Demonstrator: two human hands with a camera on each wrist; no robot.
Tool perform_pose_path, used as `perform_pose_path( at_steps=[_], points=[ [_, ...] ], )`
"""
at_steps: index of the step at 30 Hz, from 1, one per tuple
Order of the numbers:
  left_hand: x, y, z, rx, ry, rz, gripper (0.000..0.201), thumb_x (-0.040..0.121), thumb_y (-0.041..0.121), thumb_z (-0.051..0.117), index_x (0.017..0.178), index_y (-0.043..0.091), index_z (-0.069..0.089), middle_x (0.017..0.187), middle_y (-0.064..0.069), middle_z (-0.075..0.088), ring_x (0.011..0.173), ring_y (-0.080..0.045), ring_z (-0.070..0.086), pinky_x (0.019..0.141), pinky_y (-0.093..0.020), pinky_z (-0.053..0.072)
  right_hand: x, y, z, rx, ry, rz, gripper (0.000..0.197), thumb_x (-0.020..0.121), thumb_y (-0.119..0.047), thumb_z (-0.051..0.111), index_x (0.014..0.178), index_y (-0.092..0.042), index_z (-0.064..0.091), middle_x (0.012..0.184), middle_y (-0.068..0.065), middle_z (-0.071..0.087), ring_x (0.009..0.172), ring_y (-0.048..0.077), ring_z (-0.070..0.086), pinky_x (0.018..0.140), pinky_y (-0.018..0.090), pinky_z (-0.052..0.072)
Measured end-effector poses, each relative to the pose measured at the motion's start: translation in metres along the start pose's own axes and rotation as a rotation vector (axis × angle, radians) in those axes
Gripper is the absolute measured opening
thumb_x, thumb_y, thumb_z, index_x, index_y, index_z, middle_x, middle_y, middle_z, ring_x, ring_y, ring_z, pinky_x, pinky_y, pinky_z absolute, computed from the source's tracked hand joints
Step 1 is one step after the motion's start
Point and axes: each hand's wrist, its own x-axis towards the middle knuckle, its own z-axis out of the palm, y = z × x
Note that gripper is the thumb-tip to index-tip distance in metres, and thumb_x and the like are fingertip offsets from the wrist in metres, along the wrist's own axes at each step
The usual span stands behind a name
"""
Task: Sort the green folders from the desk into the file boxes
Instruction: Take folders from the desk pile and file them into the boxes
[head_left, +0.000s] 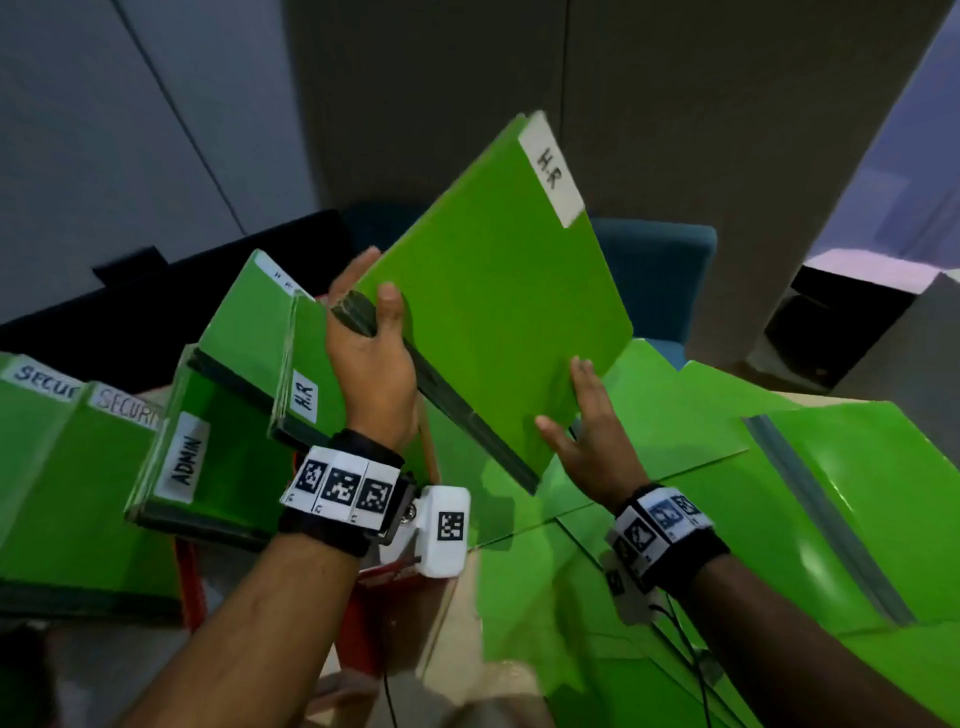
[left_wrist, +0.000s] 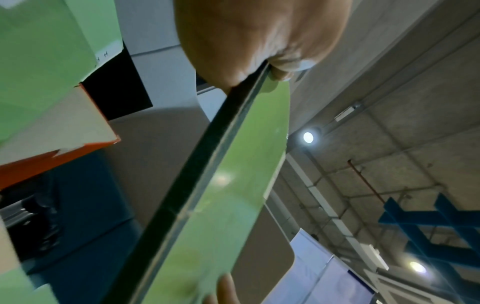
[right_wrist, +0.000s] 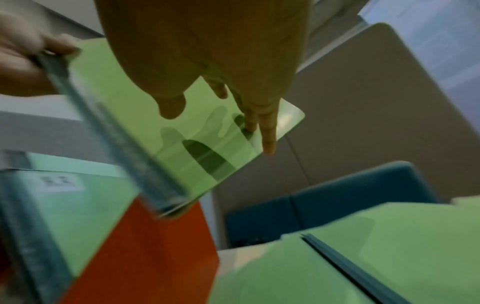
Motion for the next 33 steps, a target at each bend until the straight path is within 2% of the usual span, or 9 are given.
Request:
perform_pose_path(
  at_steps=[4, 10, 13, 15, 20, 24, 28, 31, 33],
  points=[
    [0.015, 0.035, -0.018, -0.032, 0.12, 0.202, 0.026, 0.096, 0.001, 0.052, 0.11, 0.023, 0.053, 0.116, 0.007, 0.056, 0.104, 0.004, 0.055, 0.093, -0.017, 0.042, 0.01, -0.066, 0.028, 0.071, -0.062, -0.259, 0.079, 0.091, -0.044, 0.057, 0.152, -0.027, 0.01, 0.16, -0.004, -0.003, 0.145, 0.004, 0.001, 0.112, 0.013, 0.006],
    [0.041, 0.085, -0.068, 0.035, 0.155, 0.509, 0.02, 0.093, -0.006, 0.047, 0.108, 0.007, 0.048, 0.11, -0.004, 0.055, 0.106, -0.002, 0.057, 0.098, -0.023, 0.042, 0.03, -0.145, 0.075, 0.155, -0.276, -0.405, 0.08, 0.088, -0.052, 0.054, 0.15, -0.041, 0.004, 0.159, -0.013, -0.01, 0.147, 0.012, 0.001, 0.117, 0.042, 0.018],
    [0.051, 0.09, -0.094, 0.061, 0.183, 0.558, 0.022, 0.091, -0.009, 0.043, 0.107, 0.006, 0.047, 0.115, -0.011, 0.056, 0.117, -0.009, 0.057, 0.103, -0.027, 0.041, 0.032, -0.168, 0.102, 0.186, -0.382, -0.425, 0.075, 0.093, -0.041, 0.054, 0.15, -0.041, 0.005, 0.158, -0.019, -0.007, 0.142, -0.001, 0.0, 0.116, 0.032, 0.014],
    [0.052, 0.082, -0.109, 0.102, 0.184, 0.528, 0.022, 0.092, -0.008, 0.042, 0.106, 0.009, 0.047, 0.118, -0.013, 0.056, 0.12, -0.012, 0.056, 0.104, -0.027, 0.039, 0.029, -0.173, 0.121, 0.212, -0.439, -0.412, 0.072, 0.095, -0.033, 0.053, 0.151, -0.038, 0.007, 0.158, -0.021, -0.004, 0.137, -0.007, 0.003, 0.112, 0.025, 0.014],
    [0.048, 0.042, -0.147, 0.24, 0.17, 0.355, 0.026, 0.096, -0.003, 0.04, 0.103, 0.022, 0.044, 0.127, -0.006, 0.052, 0.125, -0.011, 0.05, 0.104, -0.022, 0.037, 0.02, -0.156, 0.163, 0.17, -0.508, -0.33, 0.066, 0.096, -0.027, 0.053, 0.151, -0.029, 0.016, 0.159, -0.013, 0.008, 0.143, 0.002, 0.01, 0.119, 0.031, 0.016],
    [0.048, 0.012, -0.173, 0.405, 0.11, 0.219, 0.017, 0.096, 0.011, 0.048, 0.104, 0.025, 0.046, 0.13, -0.005, 0.049, 0.126, -0.016, 0.048, 0.109, -0.037, 0.04, 0.025, -0.141, 0.177, 0.151, -0.528, -0.227, 0.059, 0.096, -0.042, 0.046, 0.148, -0.019, 0.028, 0.157, 0.0, 0.023, 0.143, 0.014, 0.024, 0.116, 0.028, 0.021],
    [0.041, 0.001, -0.185, 0.797, -0.077, 0.157, 0.018, 0.089, 0.014, 0.065, 0.105, 0.019, 0.058, 0.128, -0.001, 0.046, 0.123, -0.009, 0.044, 0.11, -0.033, 0.037, 0.034, -0.132, 0.184, 0.093, -0.474, -0.038, 0.053, 0.098, -0.051, 0.03, 0.13, -0.011, 0.043, 0.13, 0.015, 0.057, 0.119, 0.029, 0.054, 0.092, 0.032, 0.04],
    [0.032, -0.006, -0.188, 1.0, -0.25, 0.126, 0.028, 0.087, 0.025, 0.07, 0.114, 0.02, 0.064, 0.137, 0.002, 0.04, 0.126, 0.001, 0.032, 0.112, -0.018, 0.025, 0.035, -0.119, 0.193, 0.022, -0.469, 0.069, 0.052, 0.098, -0.051, 0.03, 0.125, -0.009, 0.043, 0.118, 0.019, 0.062, 0.11, 0.032, 0.058, 0.084, 0.034, 0.041],
    [0.028, -0.014, -0.19, 1.081, -0.359, 0.092, 0.046, 0.084, 0.032, 0.071, 0.127, 0.019, 0.059, 0.145, 0.004, 0.032, 0.128, 0.003, 0.025, 0.112, -0.019, 0.019, 0.033, -0.11, 0.199, -0.02, -0.487, 0.124, 0.051, 0.099, -0.049, 0.029, 0.126, -0.008, 0.042, 0.118, 0.021, 0.062, 0.11, 0.034, 0.058, 0.085, 0.036, 0.042]
  ],
)
